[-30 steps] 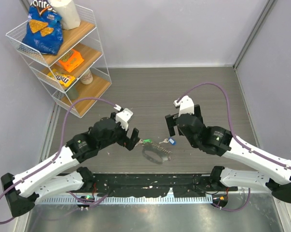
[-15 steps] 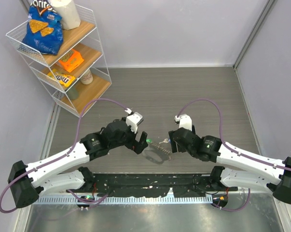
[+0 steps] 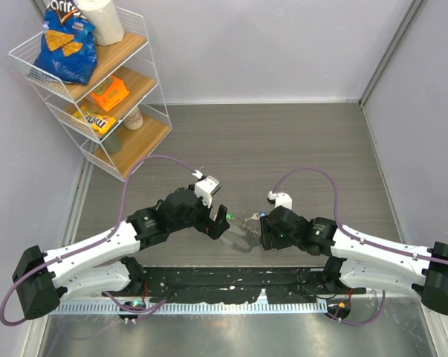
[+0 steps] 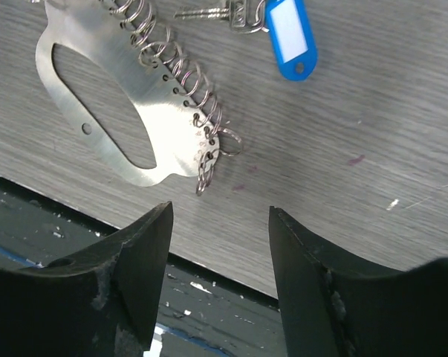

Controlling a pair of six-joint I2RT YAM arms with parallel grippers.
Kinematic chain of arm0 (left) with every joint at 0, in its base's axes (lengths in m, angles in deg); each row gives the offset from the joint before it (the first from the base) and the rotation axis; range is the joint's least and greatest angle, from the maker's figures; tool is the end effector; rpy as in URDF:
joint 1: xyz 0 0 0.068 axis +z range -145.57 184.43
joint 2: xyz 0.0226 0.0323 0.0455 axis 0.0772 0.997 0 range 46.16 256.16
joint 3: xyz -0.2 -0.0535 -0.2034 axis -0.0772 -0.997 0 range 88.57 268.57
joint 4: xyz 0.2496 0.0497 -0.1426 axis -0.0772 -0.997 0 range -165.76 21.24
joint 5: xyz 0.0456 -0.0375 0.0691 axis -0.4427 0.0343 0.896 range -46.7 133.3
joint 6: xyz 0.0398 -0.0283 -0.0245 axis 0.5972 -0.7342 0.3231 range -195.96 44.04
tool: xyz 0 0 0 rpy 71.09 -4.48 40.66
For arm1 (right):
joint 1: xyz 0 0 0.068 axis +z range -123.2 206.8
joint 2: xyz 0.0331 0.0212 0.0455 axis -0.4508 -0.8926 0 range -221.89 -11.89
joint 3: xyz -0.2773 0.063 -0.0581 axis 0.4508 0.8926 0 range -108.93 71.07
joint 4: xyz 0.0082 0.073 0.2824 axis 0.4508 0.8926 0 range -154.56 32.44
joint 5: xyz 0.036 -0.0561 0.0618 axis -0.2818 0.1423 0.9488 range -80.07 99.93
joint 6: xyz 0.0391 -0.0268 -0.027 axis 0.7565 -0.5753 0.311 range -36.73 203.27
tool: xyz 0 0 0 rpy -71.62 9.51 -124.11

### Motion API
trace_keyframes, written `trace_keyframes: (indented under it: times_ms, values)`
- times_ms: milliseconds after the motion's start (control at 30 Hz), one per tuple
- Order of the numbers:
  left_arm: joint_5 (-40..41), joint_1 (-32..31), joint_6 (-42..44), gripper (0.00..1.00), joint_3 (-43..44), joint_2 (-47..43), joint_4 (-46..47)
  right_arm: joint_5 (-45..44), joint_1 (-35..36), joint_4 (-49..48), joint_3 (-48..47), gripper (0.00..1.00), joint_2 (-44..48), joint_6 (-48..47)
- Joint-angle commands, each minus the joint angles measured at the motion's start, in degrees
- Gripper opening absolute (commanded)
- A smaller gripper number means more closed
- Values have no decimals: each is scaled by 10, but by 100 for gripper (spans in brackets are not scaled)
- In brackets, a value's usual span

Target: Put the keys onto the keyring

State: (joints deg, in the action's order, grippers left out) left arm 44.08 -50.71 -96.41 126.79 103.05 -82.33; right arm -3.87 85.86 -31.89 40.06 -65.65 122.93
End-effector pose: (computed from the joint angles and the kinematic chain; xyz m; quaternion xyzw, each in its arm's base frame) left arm 0.1384 -0.1976 0.2587 0.2579 0.8367 -0.2913 0.3853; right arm 0.1073 0.1622 0.1989 -0.1246 0.9403 0.1492 0.2793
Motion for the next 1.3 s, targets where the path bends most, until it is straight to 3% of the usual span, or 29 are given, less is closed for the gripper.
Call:
trace_keyframes:
  times_ms: [0,400,1033,1267]
  values:
    - [-5,-4,-12,99,-16,-13,51,48,-1,-45,15,58,1,33]
    - [-18,-4,-18,100,-49,-46,65,50,7,-79,18,40,-47,65]
    - [-16,-4,-23,100,-61,-59,65,33,15,-102,26,21,-93,86]
    - [-14,-4,-24,100,-61,-62,64,9,15,-97,29,5,-99,92]
